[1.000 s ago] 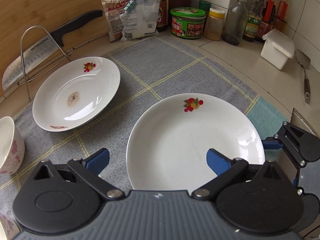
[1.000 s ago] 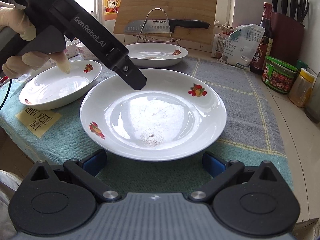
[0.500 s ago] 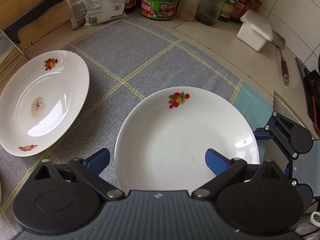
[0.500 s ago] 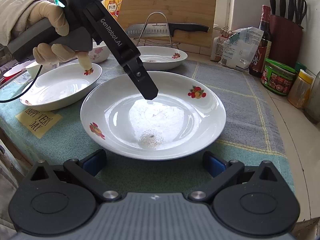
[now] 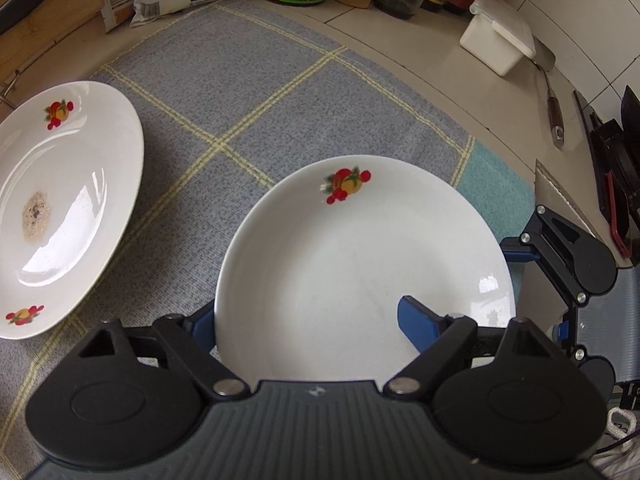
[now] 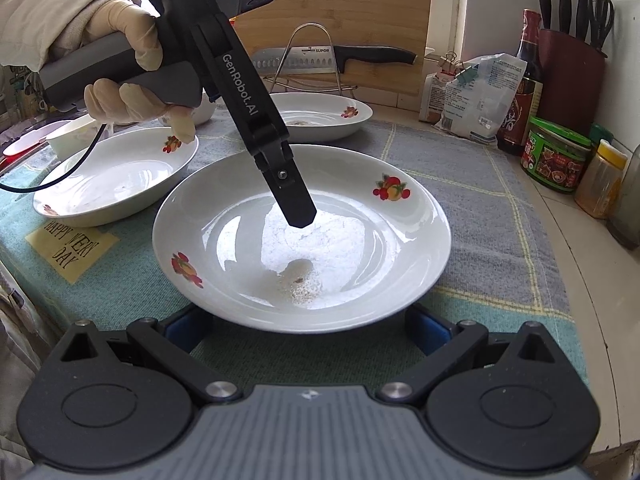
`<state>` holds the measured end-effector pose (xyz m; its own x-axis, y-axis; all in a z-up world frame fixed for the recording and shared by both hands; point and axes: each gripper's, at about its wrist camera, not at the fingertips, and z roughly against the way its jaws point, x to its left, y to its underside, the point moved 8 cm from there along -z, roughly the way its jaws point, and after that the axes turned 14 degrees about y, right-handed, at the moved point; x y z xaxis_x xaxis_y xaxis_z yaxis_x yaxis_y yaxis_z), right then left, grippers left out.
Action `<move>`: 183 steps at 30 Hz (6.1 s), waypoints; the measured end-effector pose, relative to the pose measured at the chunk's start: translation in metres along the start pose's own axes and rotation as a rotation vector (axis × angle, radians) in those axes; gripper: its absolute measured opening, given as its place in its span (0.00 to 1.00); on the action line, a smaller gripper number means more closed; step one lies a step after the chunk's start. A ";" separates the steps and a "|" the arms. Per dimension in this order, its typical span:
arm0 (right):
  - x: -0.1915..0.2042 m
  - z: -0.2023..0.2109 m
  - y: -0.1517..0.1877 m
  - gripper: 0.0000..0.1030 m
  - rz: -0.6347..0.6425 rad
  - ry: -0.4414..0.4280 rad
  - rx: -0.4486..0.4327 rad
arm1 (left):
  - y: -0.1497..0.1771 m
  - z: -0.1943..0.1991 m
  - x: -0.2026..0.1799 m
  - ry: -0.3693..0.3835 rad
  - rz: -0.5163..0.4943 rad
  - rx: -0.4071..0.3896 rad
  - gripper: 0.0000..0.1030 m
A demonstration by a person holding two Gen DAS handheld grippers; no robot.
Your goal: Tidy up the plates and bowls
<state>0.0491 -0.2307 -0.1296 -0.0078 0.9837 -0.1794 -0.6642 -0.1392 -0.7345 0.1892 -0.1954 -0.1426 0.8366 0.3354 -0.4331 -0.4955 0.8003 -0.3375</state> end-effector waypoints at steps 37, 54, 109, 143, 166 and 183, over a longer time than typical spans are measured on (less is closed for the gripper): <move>0.001 -0.007 -0.009 1.00 0.047 -0.046 0.067 | -0.006 -0.005 -0.001 0.025 -0.005 0.029 0.85; -0.007 -0.005 -0.014 1.00 0.060 -0.053 0.089 | -0.019 -0.001 -0.008 0.017 -0.015 -0.005 0.86; -0.099 -0.075 -0.052 1.00 0.059 0.017 0.095 | -0.147 -0.031 0.036 -0.022 -0.073 -0.082 0.86; -0.107 -0.074 -0.040 1.00 0.012 0.052 0.115 | -0.149 -0.024 0.026 -0.096 -0.137 -0.104 0.91; -0.072 0.005 -0.031 1.00 -0.160 0.135 0.030 | -0.062 0.074 -0.060 -0.200 -0.064 -0.386 0.93; -0.001 0.014 -0.027 1.00 -0.020 -0.059 -0.005 | 0.082 0.099 -0.053 -0.351 0.289 -0.542 0.93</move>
<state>0.0566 -0.2257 -0.1000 -0.0391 0.9912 -0.1261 -0.6609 -0.1203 -0.7407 0.1274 -0.0985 -0.0644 0.6346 0.7104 -0.3044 -0.6793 0.3250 -0.6579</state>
